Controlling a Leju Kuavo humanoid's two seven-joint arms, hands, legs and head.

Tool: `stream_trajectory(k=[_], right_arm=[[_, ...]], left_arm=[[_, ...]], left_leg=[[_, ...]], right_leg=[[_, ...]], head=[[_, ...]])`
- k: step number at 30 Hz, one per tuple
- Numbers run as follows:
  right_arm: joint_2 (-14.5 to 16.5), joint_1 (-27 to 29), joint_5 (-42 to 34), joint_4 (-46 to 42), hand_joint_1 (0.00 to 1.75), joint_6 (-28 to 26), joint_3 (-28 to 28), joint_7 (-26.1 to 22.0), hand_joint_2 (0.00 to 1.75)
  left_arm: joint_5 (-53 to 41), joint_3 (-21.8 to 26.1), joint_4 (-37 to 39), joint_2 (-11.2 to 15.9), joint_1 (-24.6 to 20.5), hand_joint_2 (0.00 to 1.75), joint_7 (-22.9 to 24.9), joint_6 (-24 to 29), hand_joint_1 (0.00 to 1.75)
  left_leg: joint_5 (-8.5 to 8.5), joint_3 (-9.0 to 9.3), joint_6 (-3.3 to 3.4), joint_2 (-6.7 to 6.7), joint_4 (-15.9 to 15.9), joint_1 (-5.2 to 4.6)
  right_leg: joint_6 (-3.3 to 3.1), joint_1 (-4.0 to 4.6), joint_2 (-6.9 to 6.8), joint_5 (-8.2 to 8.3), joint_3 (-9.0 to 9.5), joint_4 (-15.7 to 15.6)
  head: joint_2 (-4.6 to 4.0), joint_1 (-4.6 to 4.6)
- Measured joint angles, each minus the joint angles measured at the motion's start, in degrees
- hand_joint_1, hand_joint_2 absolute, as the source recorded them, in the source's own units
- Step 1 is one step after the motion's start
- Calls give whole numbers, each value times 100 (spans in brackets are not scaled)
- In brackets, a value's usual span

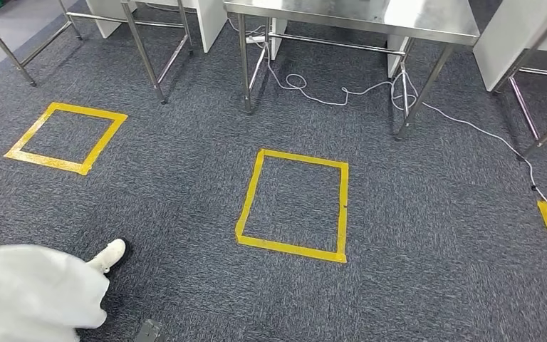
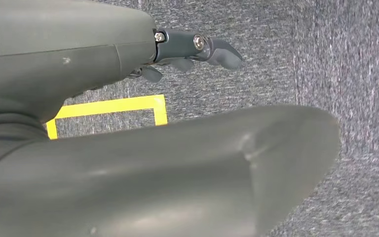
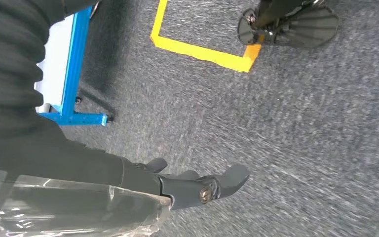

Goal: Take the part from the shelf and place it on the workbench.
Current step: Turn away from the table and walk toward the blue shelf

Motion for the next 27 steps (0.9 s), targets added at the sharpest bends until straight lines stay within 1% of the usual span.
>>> stream_trajectory(k=[1,2,3,4,5,6,7,8,9,10,11,12,13,14,15,16,17,18,19,20,21,22,23,24,25,26,27], right_arm=[[-2,-17,-1,0,0,4,-4,4,175],[-3,-32,-1,-1,0,13,-9,5,175],[-4,-45,2,0,0,22,-12,6,175],[-6,-51,4,1,0,32,-14,7,175],[-6,-45,7,2,0,40,-15,8,175],[-2,-38,9,3,0,45,-16,9,175],[0,-30,10,3,0,50,-18,11,175],[3,-26,11,4,0,55,-19,13,175],[5,-24,11,4,0,62,-19,14,175],[4,-22,12,4,0,67,-20,15,175],[5,-16,12,4,0,71,-20,15,175],[5,-6,12,4,0,74,-21,15,175],[5,4,12,4,0,75,-21,15,175],[5,11,12,4,0,75,-22,15,175],[8,14,12,4,0,75,-22,15,175],[16,12,13,4,0,78,-22,15,175],[19,4,16,4,0,82,-22,16,175],[22,-1,21,4,0,88,-22,21,131],[24,-4,28,5,0,93,-22,28,87],[19,-3,36,5,0,96,-22,41,44],[17,4,43,6,0,97,-24,54,0],[14,8,50,6,0,97,-25,64,0],[10,4,54,6,0,97,-26,71,0],[6,-4,57,6,0,98,-27,75,0],[3,-12,60,6,0,98,-27,79,0],[0,-17,60,6,0,98,-28,83,0],[-3,-14,60,6,0,99,-29,89,0]], left_arm=[[-2,0,0,-4,1,0,1,1,0],[-4,0,1,-7,1,0,3,1,0],[-4,0,1,-8,0,0,6,1,0],[-4,0,2,-9,-2,0,10,-2,0],[-4,0,2,-11,-5,0,13,-7,0],[-4,0,2,-9,-8,0,17,-10,0],[-4,0,2,-8,-8,0,21,-14,0],[-4,0,3,-6,-6,0,24,-15,0],[-4,0,4,-4,-3,0,27,-15,0],[-4,0,6,-6,1,0,28,-15,0],[-4,0,9,-7,5,0,28,-15,0],[-4,0,11,-7,6,0,28,-15,0],[-4,0,14,-7,7,0,28,-15,0],[-4,0,14,-7,6,0,28,-15,0],[-4,1,14,-6,5,0,28,-15,0],[-4,1,14,1,5,0,31,-15,0],[-4,2,15,6,6,0,35,-15,0],[-4,2,16,11,6,0,44,-17,0],[-7,2,17,16,5,0,57,-22,0],[-10,2,17,8,2,0,68,-29,0],[-18,2,17,-2,-6,0,79,-37,0],[-30,2,17,-12,-13,0,86,-43,0],[-40,2,17,-21,-18,0,92,-47,0],[-50,3,17,-25,-20,0,100,-48,0],[-58,3,18,-25,-16,0,108,-48,0],[-62,4,19,-25,-11,0,117,-48,0],[-66,4,20,-26,-7,0,122,-49,0]], left_leg=[[17,-17,-20,40,8,-11],[30,-23,-44,88,19,-28],[38,-28,-64,135,38,-45],[41,-34,-84,185,49,-54],[37,-37,-110,224,67,-56],[-12,-60,-145,203,121,-43],[-128,-108,-185,140,239,-26],[-319,-199,-225,48,473,-5],[-568,-334,-258,-53,827,15],[-808,-485,-277,-108,1236,29],[-971,-610,-292,-130,1596,41],[-1018,-662,-300,-136,1800,53],[-944,-609,-302,-143,1782,65],[-773,-447,-296,-164,1527,79],[-574,-223,-279,-242,1127,93],[-437,-6,-254,-390,741,110],[-349,150,-232,-525,439,122],[-330,223,-211,-622,276,122],[-343,233,-198,-646,233,114],[-321,221,-181,-577,200,102],[-290,219,-153,-491,155,109],[-249,217,-116,-413,102,116],[-206,212,-77,-326,50,124],[-174,201,-51,-237,18,127],[-159,181,-34,-151,10,111],[-149,163,-33,-57,11,101],[-142,150,-39,30,13,96]], right_leg=[[-8,27,-81,88,280,-436],[-38,59,-153,141,459,-753],[-83,86,-192,150,527,-917],[-131,112,-154,158,504,-931],[-175,85,-108,170,459,-938],[-224,51,-57,181,439,-949],[-289,22,-11,206,431,-951],[-351,-6,31,242,424,-954],[-397,-3,74,272,407,-950],[-428,5,120,300,382,-942],[-434,13,174,319,353,-929],[-430,19,236,332,324,-908],[-424,21,301,338,301,-880],[-419,21,372,341,284,-849],[-415,20,442,341,267,-819],[-401,26,510,348,243,-795],[-377,28,574,363,211,-779],[-341,25,638,385,174,-771],[-294,20,703,414,134,-771],[-244,23,771,447,94,-786],[-206,28,787,460,55,-772],[-190,45,710,423,-18,-691],[-195,60,581,326,-143,-495],[-218,57,417,171,-307,-174],[-235,47,285,-6,-511,224],[-230,26,222,-147,-687,606],[-201,5,192,-219,-784,848]], head=[[0,-2],[0,-12],[0,-15],[0,-24],[0,-32],[0,-34],[0,-46],[0,-50],[0,-54],[0,-55],[0,-54],[0,-54],[0,-55],[0,-56],[0,-57],[0,-54],[0,-52],[0,-55],[0,-57],[0,-63],[0,-66],[0,-60],[0,-45],[0,-32],[0,-20],[0,-10],[0,-11]])
